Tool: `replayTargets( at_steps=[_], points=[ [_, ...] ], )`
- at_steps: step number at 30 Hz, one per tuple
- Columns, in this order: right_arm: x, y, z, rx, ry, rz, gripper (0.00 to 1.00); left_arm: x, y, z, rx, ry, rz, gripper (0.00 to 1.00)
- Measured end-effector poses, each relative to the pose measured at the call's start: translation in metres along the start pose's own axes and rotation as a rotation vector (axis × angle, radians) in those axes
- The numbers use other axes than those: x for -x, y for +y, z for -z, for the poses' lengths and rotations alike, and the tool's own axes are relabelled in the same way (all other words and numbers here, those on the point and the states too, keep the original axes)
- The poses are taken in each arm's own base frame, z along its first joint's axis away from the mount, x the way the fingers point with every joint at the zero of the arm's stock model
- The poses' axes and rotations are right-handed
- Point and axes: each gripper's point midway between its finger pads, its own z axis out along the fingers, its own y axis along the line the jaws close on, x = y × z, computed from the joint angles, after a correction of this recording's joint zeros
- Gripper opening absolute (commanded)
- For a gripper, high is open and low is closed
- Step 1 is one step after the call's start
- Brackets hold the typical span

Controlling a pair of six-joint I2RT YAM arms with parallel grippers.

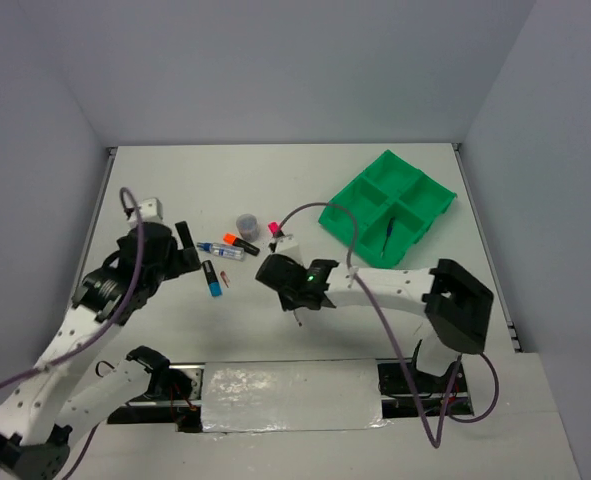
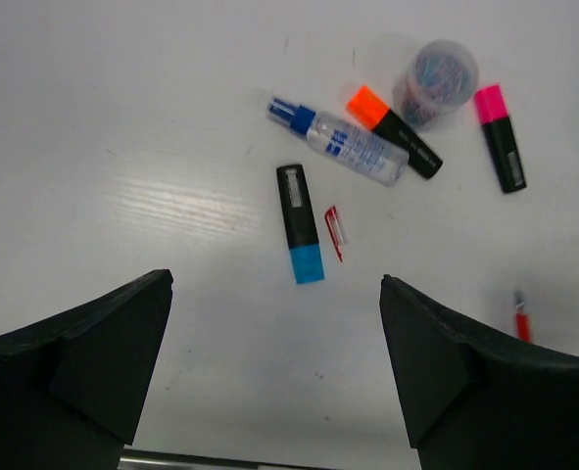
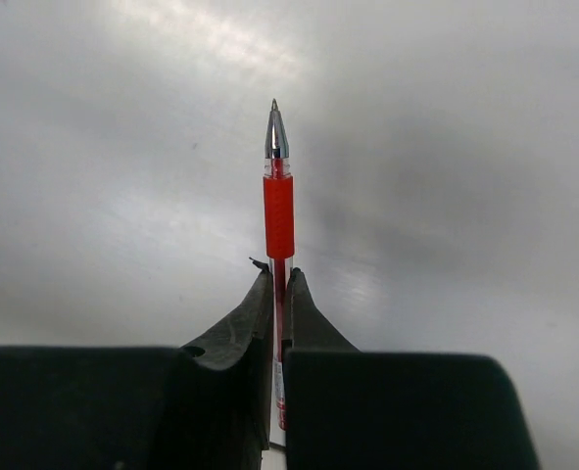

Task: Sort the stationery into containers
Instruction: Pick up the pen from the center of the board, then close the pen cap on the pen.

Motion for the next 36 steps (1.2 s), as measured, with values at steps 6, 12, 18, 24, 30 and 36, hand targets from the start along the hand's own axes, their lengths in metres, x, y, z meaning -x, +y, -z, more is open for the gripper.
replayTargets(
  at_steps=[6,12,18,24,30,36],
  points=[
    [0.045,-0.046,0.049,-0.028,-0.180,-0.113,0.00,-0.062,-0.025,-0.049,0.031,0.250,0.104,0.98],
    [0.023,-0.072,0.053,-0.051,-0.174,-0.106,0.00,-0.090,-0.032,-0.063,0.125,0.308,0.277,0.87],
    [0.004,-0.082,0.043,-0.081,-0.135,-0.068,0.00,-0.099,-0.050,-0.090,0.227,0.362,0.323,0.85],
    [0.002,-0.085,0.045,-0.072,-0.148,-0.057,0.00,-0.112,-0.057,-0.114,0.309,0.413,0.323,0.79],
    [-0.002,-0.087,0.043,-0.069,-0.152,-0.052,0.00,-0.117,-0.065,-0.129,0.322,0.433,0.316,0.69],
    [-0.005,-0.089,0.041,-0.072,-0.149,-0.042,0.00,-0.130,-0.068,-0.142,0.338,0.467,0.301,0.68]
  ],
)
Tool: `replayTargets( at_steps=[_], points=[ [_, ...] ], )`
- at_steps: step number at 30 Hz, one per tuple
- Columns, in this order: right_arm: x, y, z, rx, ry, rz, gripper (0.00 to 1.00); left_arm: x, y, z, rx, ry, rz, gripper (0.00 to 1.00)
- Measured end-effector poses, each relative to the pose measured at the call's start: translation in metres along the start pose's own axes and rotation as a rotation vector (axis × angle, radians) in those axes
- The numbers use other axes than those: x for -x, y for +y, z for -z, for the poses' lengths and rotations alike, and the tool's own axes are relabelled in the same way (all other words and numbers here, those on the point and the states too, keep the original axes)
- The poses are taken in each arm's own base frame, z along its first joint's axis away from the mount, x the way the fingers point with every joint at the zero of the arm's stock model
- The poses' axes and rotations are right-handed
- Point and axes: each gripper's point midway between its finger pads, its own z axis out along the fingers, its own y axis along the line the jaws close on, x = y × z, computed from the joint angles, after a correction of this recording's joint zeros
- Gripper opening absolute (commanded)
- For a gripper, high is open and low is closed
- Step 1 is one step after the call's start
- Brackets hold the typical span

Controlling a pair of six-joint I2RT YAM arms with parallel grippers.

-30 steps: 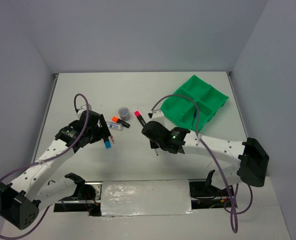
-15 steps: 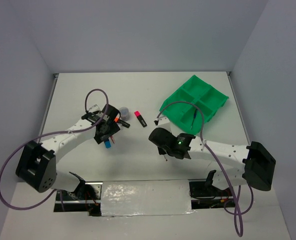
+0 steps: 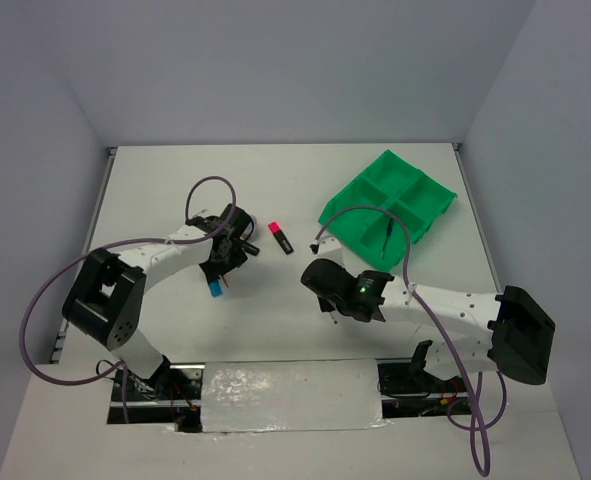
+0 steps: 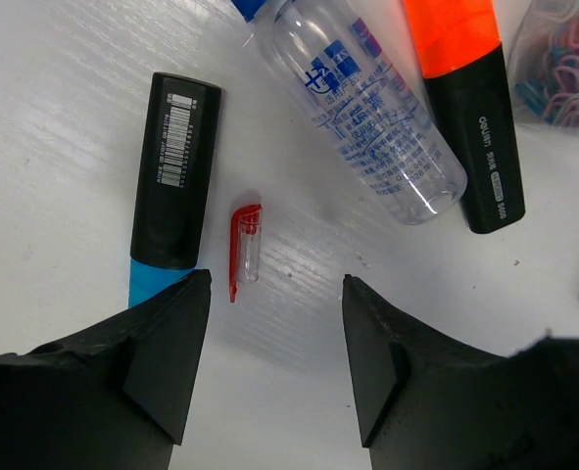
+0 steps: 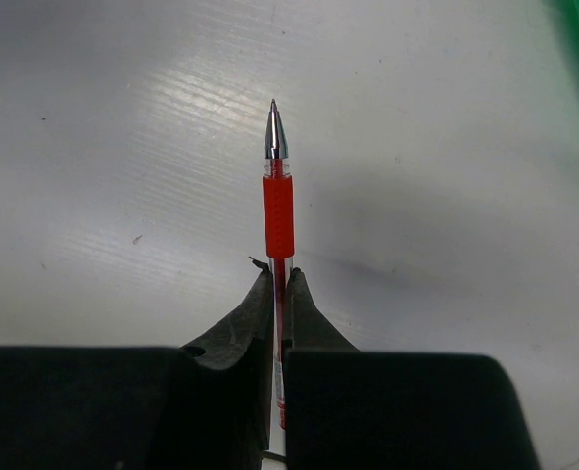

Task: Sort the stationery into containers
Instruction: Close the pen cap on the pen.

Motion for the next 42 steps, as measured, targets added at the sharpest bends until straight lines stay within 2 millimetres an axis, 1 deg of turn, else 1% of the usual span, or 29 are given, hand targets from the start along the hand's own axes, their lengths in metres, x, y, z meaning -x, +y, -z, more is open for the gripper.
replayTargets(
  at_steps=[11,15,19,24,30,31,33,37,40,42],
  points=[
    [0.002,0.003,-0.001,0.011,-0.009,0.005,0.00,-0.001,-0.002,-0.005,0.002,0.003,0.003,0.65],
    [0.003,0.003,-0.001,0.013,-0.010,0.007,0.00,-0.003,-0.004,-0.010,0.003,0.005,0.005,0.65],
    [0.002,0.003,-0.002,0.013,-0.009,0.008,0.00,-0.006,-0.001,-0.014,0.008,0.011,0.004,0.63],
    [0.000,0.004,-0.004,0.011,-0.002,0.015,0.00,-0.008,0.001,-0.017,0.013,0.012,0.005,0.62],
    [-0.001,0.005,-0.007,0.010,0.004,0.021,0.00,-0.013,0.009,-0.022,0.039,0.023,0.015,0.62],
    [-0.002,0.005,-0.007,0.010,0.006,0.023,0.00,-0.014,0.010,-0.023,0.042,0.024,0.016,0.61],
    [-0.003,0.005,-0.008,0.010,0.010,0.027,0.00,-0.015,0.012,-0.024,0.047,0.025,0.016,0.55],
    [-0.005,0.007,-0.011,0.009,0.018,0.031,0.00,-0.015,0.013,-0.024,0.050,0.024,0.016,0.54],
    [-0.005,0.007,-0.012,0.012,0.021,0.033,0.00,-0.015,0.013,-0.024,0.051,0.024,0.017,0.44],
    [-0.005,0.008,-0.012,0.014,0.019,0.034,0.00,-0.015,0.014,-0.025,0.054,0.025,0.015,0.44]
  ],
)
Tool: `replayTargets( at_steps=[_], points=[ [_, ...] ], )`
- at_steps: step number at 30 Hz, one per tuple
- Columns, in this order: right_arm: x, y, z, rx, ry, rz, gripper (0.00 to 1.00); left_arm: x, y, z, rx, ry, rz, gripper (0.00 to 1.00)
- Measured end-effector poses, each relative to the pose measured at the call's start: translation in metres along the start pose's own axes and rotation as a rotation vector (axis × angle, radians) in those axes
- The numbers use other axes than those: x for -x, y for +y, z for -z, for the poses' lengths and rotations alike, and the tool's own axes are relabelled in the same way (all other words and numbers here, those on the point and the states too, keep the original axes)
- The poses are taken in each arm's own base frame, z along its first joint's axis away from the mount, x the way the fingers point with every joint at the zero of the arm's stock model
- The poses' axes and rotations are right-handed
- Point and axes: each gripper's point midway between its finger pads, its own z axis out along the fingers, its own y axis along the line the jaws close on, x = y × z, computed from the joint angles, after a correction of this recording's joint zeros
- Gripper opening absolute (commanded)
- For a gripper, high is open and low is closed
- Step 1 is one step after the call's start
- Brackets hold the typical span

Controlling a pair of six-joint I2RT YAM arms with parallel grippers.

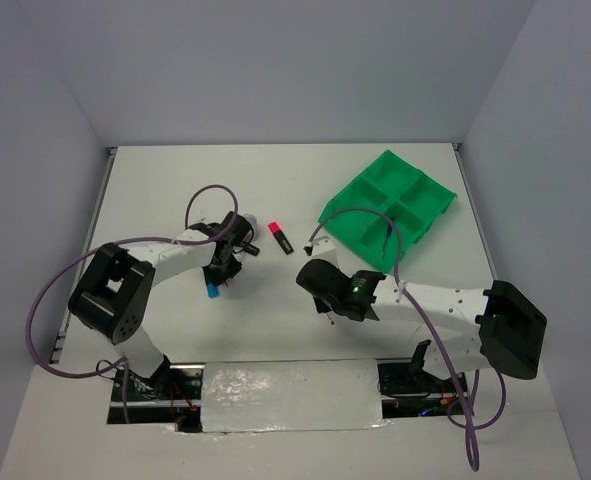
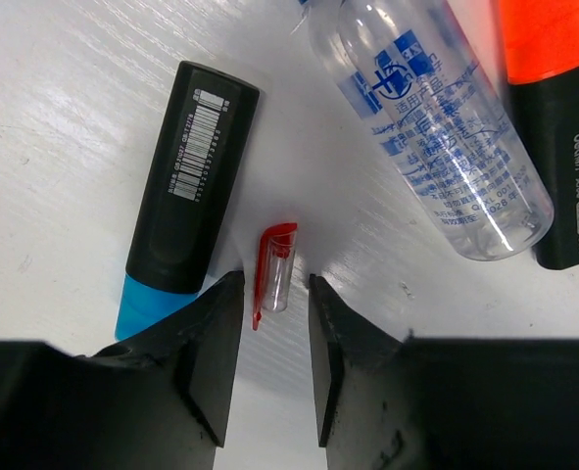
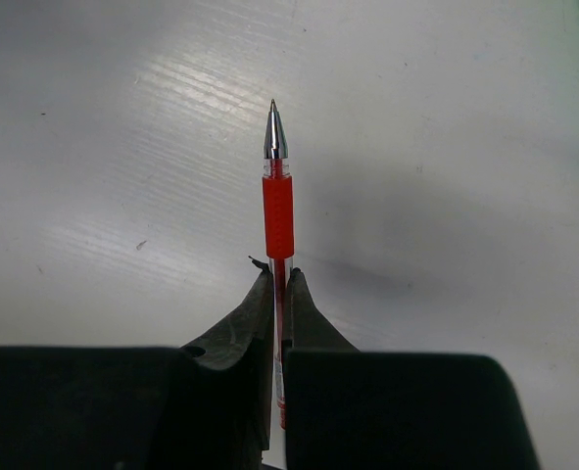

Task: Sort the stationery into containers
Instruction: Close the pen cap on the pen.

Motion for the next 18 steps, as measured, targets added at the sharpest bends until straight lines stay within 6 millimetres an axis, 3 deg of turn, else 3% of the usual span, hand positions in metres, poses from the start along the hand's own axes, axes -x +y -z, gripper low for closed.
replayTargets(
  at_steps=[6,9,10,18],
  points=[
    [0.000,0.001,-0.001,0.013,-0.005,0.006,0.00,0.000,0.001,-0.002,0.008,-0.001,-0.005,0.31],
    [-0.003,0.000,0.001,0.035,-0.017,0.004,0.00,0.001,0.001,-0.003,0.010,-0.002,-0.003,0.15],
    [-0.004,0.000,0.003,0.047,-0.026,0.001,0.00,0.001,0.000,-0.003,0.007,-0.002,-0.006,0.01],
    [0.012,0.016,0.018,0.177,-0.110,-0.020,0.00,0.006,-0.018,-0.004,-0.097,-0.017,-0.016,0.00]
  ],
)
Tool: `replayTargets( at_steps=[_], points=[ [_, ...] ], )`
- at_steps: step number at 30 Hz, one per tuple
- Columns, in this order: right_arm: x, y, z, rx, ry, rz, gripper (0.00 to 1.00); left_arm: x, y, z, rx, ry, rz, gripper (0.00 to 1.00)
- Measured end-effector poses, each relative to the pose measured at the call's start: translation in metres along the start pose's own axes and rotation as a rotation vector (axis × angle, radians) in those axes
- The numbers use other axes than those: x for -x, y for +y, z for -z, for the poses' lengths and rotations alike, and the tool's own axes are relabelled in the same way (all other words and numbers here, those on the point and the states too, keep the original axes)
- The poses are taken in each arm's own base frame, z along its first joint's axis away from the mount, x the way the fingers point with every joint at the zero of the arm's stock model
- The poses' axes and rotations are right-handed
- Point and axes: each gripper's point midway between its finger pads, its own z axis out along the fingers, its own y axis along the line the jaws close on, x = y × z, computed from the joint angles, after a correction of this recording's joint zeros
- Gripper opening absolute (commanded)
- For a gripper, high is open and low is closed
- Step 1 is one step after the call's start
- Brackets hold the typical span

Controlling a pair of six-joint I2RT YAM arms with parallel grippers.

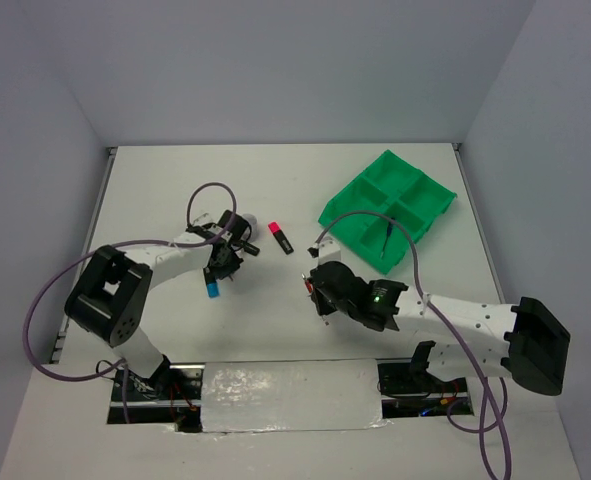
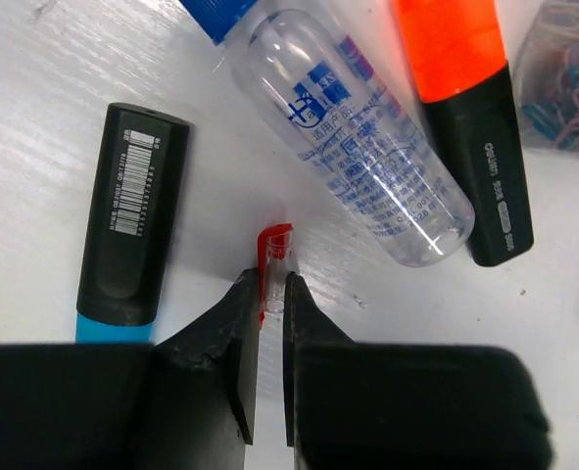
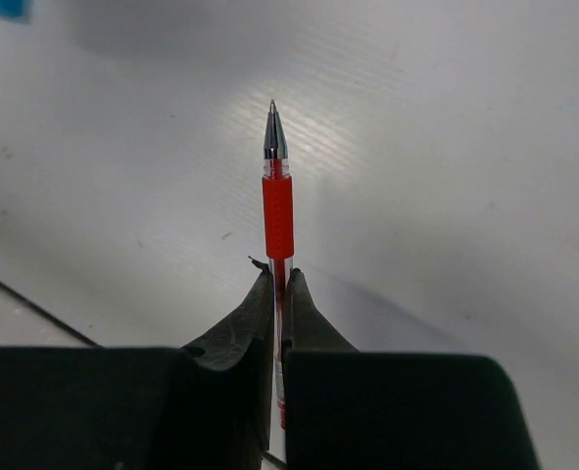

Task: Sort the stationery into containers
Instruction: Close the pen cap on the pen.

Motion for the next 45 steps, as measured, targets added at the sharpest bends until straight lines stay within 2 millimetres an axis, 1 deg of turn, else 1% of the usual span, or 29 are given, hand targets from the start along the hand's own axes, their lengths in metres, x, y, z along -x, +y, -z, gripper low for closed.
replayTargets(
  at_steps=[2,4,6,8,11,15,18,20,22,24,28,32,36,45],
  points=[
    [-0.002,0.009,-0.001,0.069,-0.011,-0.003,0.00,0.000,-0.001,0.002,-0.040,-0.005,-0.009,0.00],
    [-0.008,0.020,-0.001,0.147,-0.013,-0.004,0.00,-0.004,0.000,0.006,-0.081,0.001,-0.028,0.00],
    [-0.012,0.029,-0.002,0.210,-0.017,-0.011,0.00,-0.012,0.001,0.016,-0.122,0.018,-0.062,0.00],
    [-0.013,0.038,-0.003,0.259,-0.022,-0.023,0.00,-0.013,-0.005,0.035,-0.197,0.010,-0.088,0.00],
    [-0.006,0.056,-0.007,0.328,-0.043,-0.062,0.00,-0.003,-0.026,0.075,-0.363,-0.037,-0.099,0.00],
    [0.002,0.077,-0.011,0.399,-0.072,-0.113,0.00,0.008,-0.046,0.127,-0.565,-0.105,-0.090,0.00],
    [0.011,0.096,-0.005,0.460,-0.117,-0.136,0.00,0.003,-0.054,0.154,-0.688,-0.121,-0.096,0.00],
    [0.019,0.109,0.002,0.503,-0.150,-0.152,0.00,-0.003,-0.055,0.165,-0.749,-0.123,-0.105,0.00],
    [0.026,0.116,0.006,0.527,-0.178,-0.169,0.00,-0.010,-0.055,0.173,-0.786,-0.118,-0.117,0.00],
    [0.031,0.118,0.008,0.528,-0.203,-0.191,0.00,-0.011,-0.055,0.180,-0.811,-0.120,-0.120,0.00],
    [0.040,0.118,0.008,0.506,-0.228,-0.229,0.00,-0.010,-0.059,0.192,-0.863,-0.137,-0.115,0.00],
    [0.044,0.116,0.007,0.493,-0.242,-0.255,0.00,-0.009,-0.060,0.197,-0.884,-0.143,-0.113,0.00],
    [0.047,0.115,0.008,0.487,-0.251,-0.267,0.00,-0.009,-0.060,0.199,-0.889,-0.145,-0.112,0.00],
    [0.050,0.116,0.013,0.502,-0.260,-0.268,0.00,-0.014,-0.056,0.190,-0.875,-0.139,-0.117,0.00]
  ],
)
